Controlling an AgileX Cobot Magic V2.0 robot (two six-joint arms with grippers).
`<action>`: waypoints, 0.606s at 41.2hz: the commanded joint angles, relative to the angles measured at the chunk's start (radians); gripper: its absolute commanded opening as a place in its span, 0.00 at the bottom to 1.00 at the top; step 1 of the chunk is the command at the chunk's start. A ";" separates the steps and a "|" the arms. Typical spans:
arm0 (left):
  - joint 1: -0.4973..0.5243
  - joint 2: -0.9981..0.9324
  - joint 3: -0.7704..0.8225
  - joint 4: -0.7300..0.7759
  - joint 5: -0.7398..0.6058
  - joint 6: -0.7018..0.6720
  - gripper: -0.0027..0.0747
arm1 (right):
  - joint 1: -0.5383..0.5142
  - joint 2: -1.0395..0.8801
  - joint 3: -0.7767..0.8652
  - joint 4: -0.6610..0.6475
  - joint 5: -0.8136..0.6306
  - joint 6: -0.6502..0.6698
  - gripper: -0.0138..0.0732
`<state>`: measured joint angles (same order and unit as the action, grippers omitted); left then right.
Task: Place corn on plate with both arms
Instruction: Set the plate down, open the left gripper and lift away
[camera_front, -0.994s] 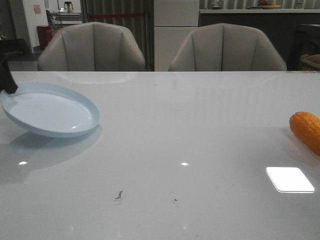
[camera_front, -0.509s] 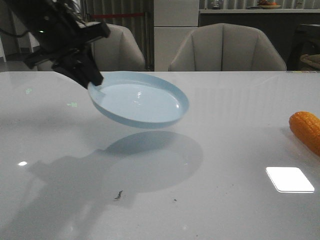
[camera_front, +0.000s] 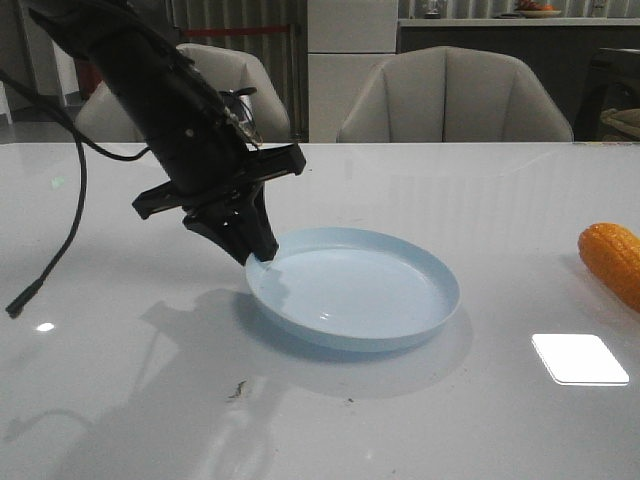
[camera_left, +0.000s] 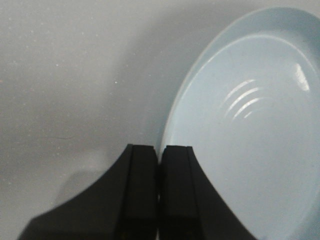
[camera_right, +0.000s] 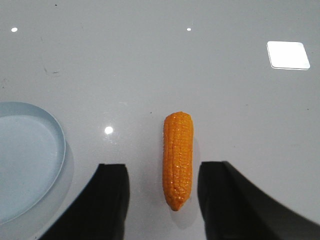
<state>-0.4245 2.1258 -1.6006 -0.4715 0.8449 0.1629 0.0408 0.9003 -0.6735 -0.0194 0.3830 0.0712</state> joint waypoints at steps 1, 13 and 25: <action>-0.007 -0.045 -0.032 0.008 -0.033 -0.005 0.17 | -0.003 -0.008 -0.036 -0.009 -0.061 -0.008 0.66; -0.007 -0.045 -0.076 0.099 -0.023 0.015 0.50 | -0.003 -0.008 -0.036 -0.009 -0.061 -0.008 0.66; -0.007 -0.057 -0.291 0.135 0.104 0.032 0.68 | -0.003 -0.008 -0.036 -0.009 -0.064 -0.008 0.66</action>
<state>-0.4245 2.1405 -1.7906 -0.3374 0.9384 0.1906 0.0408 0.9003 -0.6735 -0.0194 0.3908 0.0712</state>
